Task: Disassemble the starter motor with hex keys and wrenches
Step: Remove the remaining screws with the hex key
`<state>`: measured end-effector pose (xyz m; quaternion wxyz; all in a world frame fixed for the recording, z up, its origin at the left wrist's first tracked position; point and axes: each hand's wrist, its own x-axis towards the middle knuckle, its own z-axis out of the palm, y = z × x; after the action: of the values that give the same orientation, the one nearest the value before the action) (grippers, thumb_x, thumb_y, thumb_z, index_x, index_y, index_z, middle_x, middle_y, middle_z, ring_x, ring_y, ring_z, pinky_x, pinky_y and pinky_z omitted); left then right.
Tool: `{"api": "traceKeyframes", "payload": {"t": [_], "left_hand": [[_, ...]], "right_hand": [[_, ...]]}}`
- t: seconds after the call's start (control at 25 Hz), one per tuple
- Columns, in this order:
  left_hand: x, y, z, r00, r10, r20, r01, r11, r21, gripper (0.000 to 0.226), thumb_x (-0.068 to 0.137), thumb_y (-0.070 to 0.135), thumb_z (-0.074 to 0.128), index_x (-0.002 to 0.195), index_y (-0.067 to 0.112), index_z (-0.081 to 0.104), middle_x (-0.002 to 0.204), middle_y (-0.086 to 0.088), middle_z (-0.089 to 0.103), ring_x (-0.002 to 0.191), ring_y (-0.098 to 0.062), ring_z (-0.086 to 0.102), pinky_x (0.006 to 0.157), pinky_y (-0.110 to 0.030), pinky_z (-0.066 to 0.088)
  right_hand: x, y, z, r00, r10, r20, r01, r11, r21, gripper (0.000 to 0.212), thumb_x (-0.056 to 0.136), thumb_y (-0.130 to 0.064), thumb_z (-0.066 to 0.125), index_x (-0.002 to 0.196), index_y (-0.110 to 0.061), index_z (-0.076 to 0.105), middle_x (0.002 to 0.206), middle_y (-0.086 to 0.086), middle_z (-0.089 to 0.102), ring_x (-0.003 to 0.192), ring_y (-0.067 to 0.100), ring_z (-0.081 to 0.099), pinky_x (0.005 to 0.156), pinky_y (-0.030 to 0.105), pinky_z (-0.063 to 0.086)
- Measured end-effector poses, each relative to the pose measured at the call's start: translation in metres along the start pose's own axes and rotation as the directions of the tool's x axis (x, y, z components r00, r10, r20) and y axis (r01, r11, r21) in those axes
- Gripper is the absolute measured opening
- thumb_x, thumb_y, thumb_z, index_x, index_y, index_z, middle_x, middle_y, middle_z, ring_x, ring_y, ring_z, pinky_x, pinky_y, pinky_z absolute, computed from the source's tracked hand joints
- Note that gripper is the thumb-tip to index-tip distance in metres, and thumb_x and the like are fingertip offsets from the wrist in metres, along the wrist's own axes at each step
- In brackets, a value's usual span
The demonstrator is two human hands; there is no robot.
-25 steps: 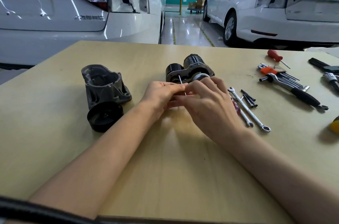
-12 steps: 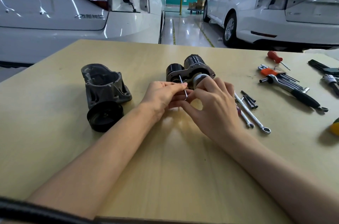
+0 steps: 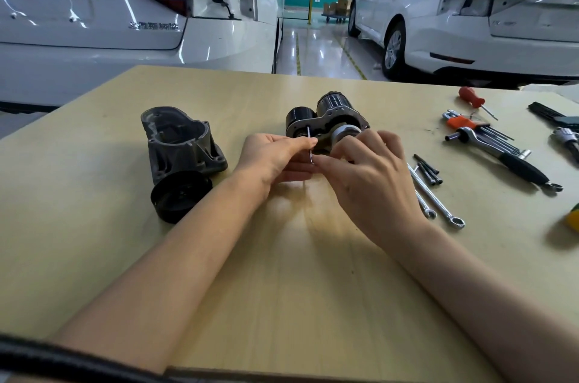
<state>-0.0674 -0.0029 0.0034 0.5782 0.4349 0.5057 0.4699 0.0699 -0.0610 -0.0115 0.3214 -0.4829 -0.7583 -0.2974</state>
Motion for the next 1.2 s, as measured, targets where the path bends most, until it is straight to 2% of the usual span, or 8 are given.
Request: {"api": "traceKeyframes", "payload": {"t": [0.12, 0.24, 0.32, 0.6, 0.8, 1.0, 1.08, 1.2], "left_hand": [[0.000, 0.001, -0.003, 1.000, -0.008, 0.019, 0.009, 0.998, -0.054, 0.009, 0.080, 0.003, 0.074, 0.076, 0.000, 0.067, 0.053, -0.007, 0.068, 0.043, -0.015, 0.065, 0.042, -0.021, 0.051], [0.000, 0.001, -0.003, 0.998, -0.010, 0.065, 0.018, 0.991, -0.130, 0.008, 0.083, 0.000, 0.070, 0.077, -0.004, 0.066, 0.056, -0.010, 0.069, 0.045, -0.016, 0.066, 0.044, -0.021, 0.052], [0.000, 0.000, -0.002, 0.996, -0.004, 0.084, 0.018, 0.986, -0.166, 0.009, 0.084, 0.000, 0.068, 0.077, -0.005, 0.066, 0.058, -0.011, 0.069, 0.047, -0.017, 0.067, 0.047, -0.023, 0.055], [-0.001, -0.004, 0.004, 0.996, -0.003, 0.089, 0.020, 0.982, -0.185, 0.010, 0.087, 0.001, 0.065, 0.079, -0.004, 0.065, 0.058, -0.010, 0.069, 0.047, -0.016, 0.066, 0.052, -0.025, 0.058], [-0.003, -0.004, 0.006, 0.993, 0.004, 0.116, 0.022, 0.974, -0.224, 0.015, 0.090, 0.004, 0.062, 0.078, -0.003, 0.065, 0.057, -0.007, 0.067, 0.046, -0.013, 0.064, 0.046, -0.021, 0.052], [-0.003, -0.004, 0.005, 0.991, -0.019, 0.130, 0.046, 0.977, -0.209, 0.014, 0.087, 0.007, 0.068, 0.077, -0.002, 0.067, 0.061, -0.007, 0.070, 0.050, -0.013, 0.066, 0.050, -0.023, 0.056], [-0.002, -0.004, 0.004, 0.991, -0.019, 0.136, 0.046, 0.978, -0.203, 0.012, 0.086, 0.006, 0.069, 0.076, -0.001, 0.067, 0.061, -0.006, 0.070, 0.051, -0.013, 0.066, 0.050, -0.022, 0.056], [-0.002, -0.003, 0.003, 0.987, -0.026, 0.156, 0.062, 0.972, -0.229, 0.009, 0.088, 0.005, 0.066, 0.084, -0.003, 0.067, 0.062, -0.008, 0.070, 0.053, -0.014, 0.069, 0.048, -0.021, 0.054]], "right_hand": [[0.001, -0.001, 0.000, 0.991, 0.131, 0.003, -0.130, 0.979, 0.157, 0.007, 0.083, -0.022, 0.073, 0.084, -0.019, 0.078, 0.075, 0.003, 0.063, 0.074, 0.029, 0.057, 0.079, 0.036, 0.034], [0.003, 0.001, 0.002, 0.945, 0.323, 0.047, -0.325, 0.919, 0.221, 0.022, 0.080, -0.038, 0.073, 0.074, -0.018, 0.075, 0.082, 0.002, 0.061, 0.082, 0.026, 0.054, 0.082, 0.033, 0.028], [0.003, 0.003, 0.003, 0.918, 0.385, 0.092, -0.394, 0.875, 0.281, 0.023, 0.078, -0.040, 0.074, 0.071, -0.018, 0.075, 0.081, 0.000, 0.061, 0.083, 0.024, 0.052, 0.082, 0.033, 0.027], [0.004, -0.004, 0.002, 0.939, 0.340, 0.050, -0.334, 0.870, 0.361, 0.009, 0.078, -0.021, 0.075, 0.085, -0.015, 0.077, 0.078, -0.001, 0.063, 0.078, 0.025, 0.055, 0.080, 0.034, 0.032], [0.003, -0.006, 0.001, 0.987, 0.160, 0.004, -0.155, 0.952, 0.263, 0.019, 0.082, -0.011, 0.068, 0.098, -0.017, 0.077, 0.078, 0.002, 0.063, 0.077, 0.028, 0.057, 0.080, 0.040, 0.039], [0.003, -0.005, -0.002, 0.996, 0.086, 0.023, -0.089, 0.977, 0.192, 0.022, 0.082, -0.006, 0.069, 0.096, -0.019, 0.078, 0.079, 0.008, 0.061, 0.076, 0.032, 0.058, 0.082, 0.044, 0.041], [0.004, -0.007, -0.002, 0.994, 0.100, 0.042, -0.106, 0.974, 0.200, 0.021, 0.082, -0.007, 0.070, 0.098, -0.019, 0.077, 0.083, 0.009, 0.062, 0.080, 0.032, 0.058, 0.084, 0.044, 0.040], [0.006, -0.008, -0.003, 0.959, 0.270, 0.090, -0.284, 0.927, 0.245, 0.019, 0.083, -0.029, 0.071, 0.094, -0.014, 0.071, 0.092, 0.006, 0.059, 0.090, 0.029, 0.056, 0.086, 0.036, 0.033]]}}
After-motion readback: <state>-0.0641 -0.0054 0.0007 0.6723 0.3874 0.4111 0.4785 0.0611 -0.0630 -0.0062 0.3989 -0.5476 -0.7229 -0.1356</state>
